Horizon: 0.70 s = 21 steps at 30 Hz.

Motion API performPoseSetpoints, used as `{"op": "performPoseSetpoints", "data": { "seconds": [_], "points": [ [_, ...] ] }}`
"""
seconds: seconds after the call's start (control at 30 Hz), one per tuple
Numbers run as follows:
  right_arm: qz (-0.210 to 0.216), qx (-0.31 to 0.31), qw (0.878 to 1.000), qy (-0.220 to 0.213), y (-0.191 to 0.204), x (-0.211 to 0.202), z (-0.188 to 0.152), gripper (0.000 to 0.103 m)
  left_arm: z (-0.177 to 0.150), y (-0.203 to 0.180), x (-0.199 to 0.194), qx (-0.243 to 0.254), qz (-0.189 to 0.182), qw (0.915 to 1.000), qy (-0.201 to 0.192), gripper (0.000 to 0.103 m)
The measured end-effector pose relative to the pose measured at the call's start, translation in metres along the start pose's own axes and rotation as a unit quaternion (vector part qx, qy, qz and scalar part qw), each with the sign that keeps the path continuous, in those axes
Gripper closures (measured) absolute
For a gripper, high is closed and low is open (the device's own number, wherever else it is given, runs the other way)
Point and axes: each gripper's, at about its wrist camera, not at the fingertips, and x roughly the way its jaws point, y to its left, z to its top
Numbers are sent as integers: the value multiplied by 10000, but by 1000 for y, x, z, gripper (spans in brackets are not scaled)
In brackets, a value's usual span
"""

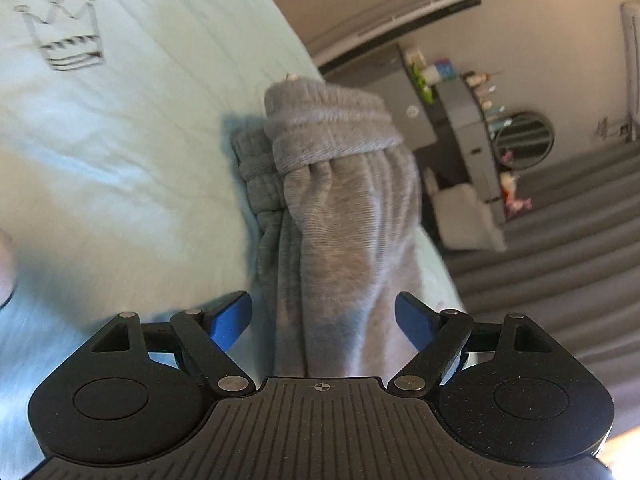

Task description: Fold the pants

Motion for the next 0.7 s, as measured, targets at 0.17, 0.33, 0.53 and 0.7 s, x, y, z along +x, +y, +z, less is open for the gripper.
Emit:
{"op": "performPoseSetpoints", "data": {
  "seconds": [0.17,0.33,0.53,0.7],
  "points": [
    [-61,-125,9999,11,4,1,-2,14,16,5,17,-133,-245,9995,-168,30],
    [-130,-182,9997,3,7,4,-2,14,31,22,28,-669,-333,9972,-47,71],
    [7,-100,9999,-85,6,-3,-1,14,28,-21,8,609,-444,9966,-324,81],
    [99,39,9998,-171,3,-10,1,14,8,-98,-22,2067,-475,9758,-527,83]
  ]
}}
